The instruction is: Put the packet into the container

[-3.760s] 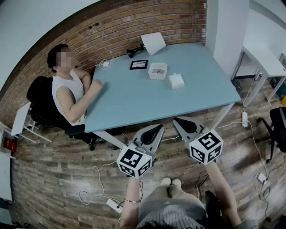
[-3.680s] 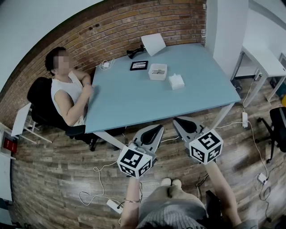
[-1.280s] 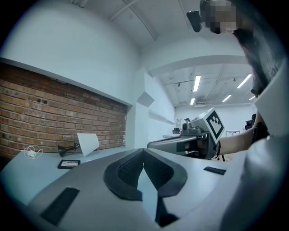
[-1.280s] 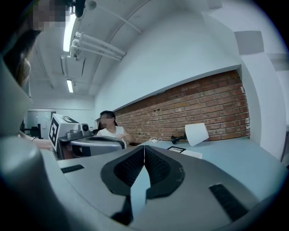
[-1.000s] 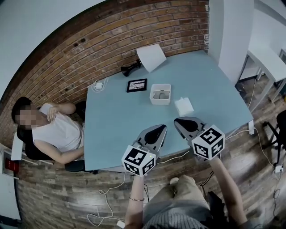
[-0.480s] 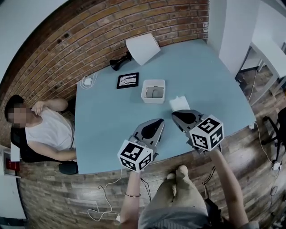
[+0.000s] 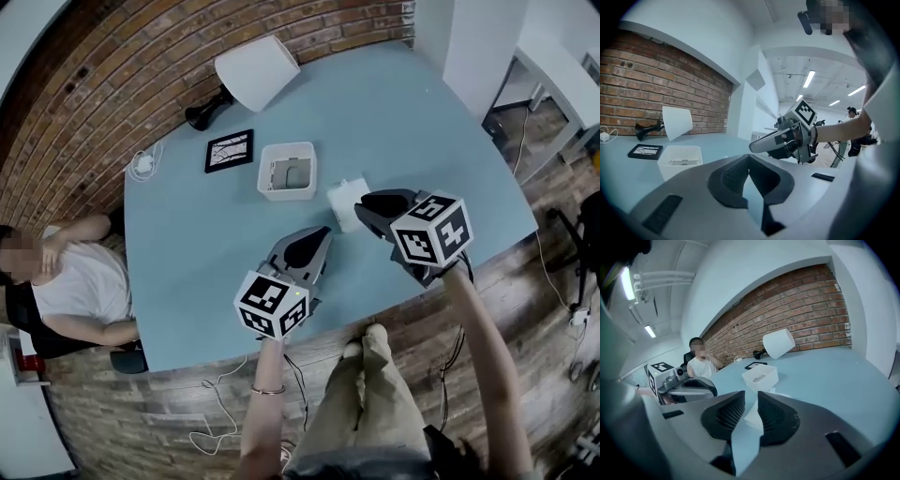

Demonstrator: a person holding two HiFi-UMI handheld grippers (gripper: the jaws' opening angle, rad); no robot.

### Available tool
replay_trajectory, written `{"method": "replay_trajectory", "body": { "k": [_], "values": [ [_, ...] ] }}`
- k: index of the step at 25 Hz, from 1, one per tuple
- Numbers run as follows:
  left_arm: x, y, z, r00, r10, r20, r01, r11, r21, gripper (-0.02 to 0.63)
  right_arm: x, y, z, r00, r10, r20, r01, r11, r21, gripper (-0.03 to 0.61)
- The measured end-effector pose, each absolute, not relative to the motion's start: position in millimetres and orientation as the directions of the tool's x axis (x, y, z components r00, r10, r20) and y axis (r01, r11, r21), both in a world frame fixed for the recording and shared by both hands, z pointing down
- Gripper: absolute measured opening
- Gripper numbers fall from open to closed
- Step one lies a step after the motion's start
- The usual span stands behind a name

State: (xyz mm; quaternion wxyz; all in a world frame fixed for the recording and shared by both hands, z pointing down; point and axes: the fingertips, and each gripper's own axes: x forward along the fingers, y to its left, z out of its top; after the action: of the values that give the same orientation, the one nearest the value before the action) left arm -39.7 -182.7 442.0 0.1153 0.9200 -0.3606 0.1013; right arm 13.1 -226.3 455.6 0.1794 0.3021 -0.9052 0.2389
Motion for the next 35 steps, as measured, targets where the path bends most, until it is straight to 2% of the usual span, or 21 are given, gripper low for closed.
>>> {"method": "replay_trajectory", "body": {
  "k": [3, 9, 15, 20, 25, 29, 35],
  "values": [
    [-31.4, -192.0, 450.2, 0.724, -0.633, 0.274, -0.682, -0.717, 0.143, 0.009, 26.1, -237.6, 470.4, -0.738, -0.442, 0.509, -0.65, 0.668, -0.363, 0.117],
    [-24.3, -205.5, 461.7, 0.724, -0.629, 0.281, -0.679, -0.721, 0.135, 0.009, 44.5, -256.1, 499.7, -0.694, -0.457, 0.556, -0.707, 0.578, -0.407, 0.155],
    [-19.8, -207.5, 471.0, 0.719, -0.63, 0.294, -0.686, -0.712, 0.15, 0.009, 45.1, -262.2, 521.0, -0.681, -0.47, 0.562, -0.729, 0.503, -0.463, 0.156],
    [-19.2, -206.9, 475.8, 0.713, -0.634, 0.299, -0.693, -0.702, 0.164, 0.009, 39.4, -263.9, 537.4, -0.688, -0.428, 0.586, -0.725, 0.449, -0.523, 0.156],
    [-19.7, -206.7, 480.4, 0.708, -0.638, 0.303, -0.7, -0.692, 0.177, 0.009, 36.8, -263.1, 538.6, -0.704, -0.373, 0.605, -0.707, 0.456, -0.541, 0.152],
    [-19.3, -206.3, 481.0, 0.705, -0.64, 0.306, -0.703, -0.686, 0.185, 0.009, 36.3, -263.4, 536.3, -0.703, -0.366, 0.609, -0.707, 0.452, -0.544, 0.098],
    [-20.8, -203.1, 474.3, 0.7, -0.647, 0.301, -0.709, -0.682, 0.182, 0.009, 43.4, -259.4, 531.0, -0.722, -0.429, 0.542, -0.691, 0.409, -0.597, 0.08]
  ]
}}
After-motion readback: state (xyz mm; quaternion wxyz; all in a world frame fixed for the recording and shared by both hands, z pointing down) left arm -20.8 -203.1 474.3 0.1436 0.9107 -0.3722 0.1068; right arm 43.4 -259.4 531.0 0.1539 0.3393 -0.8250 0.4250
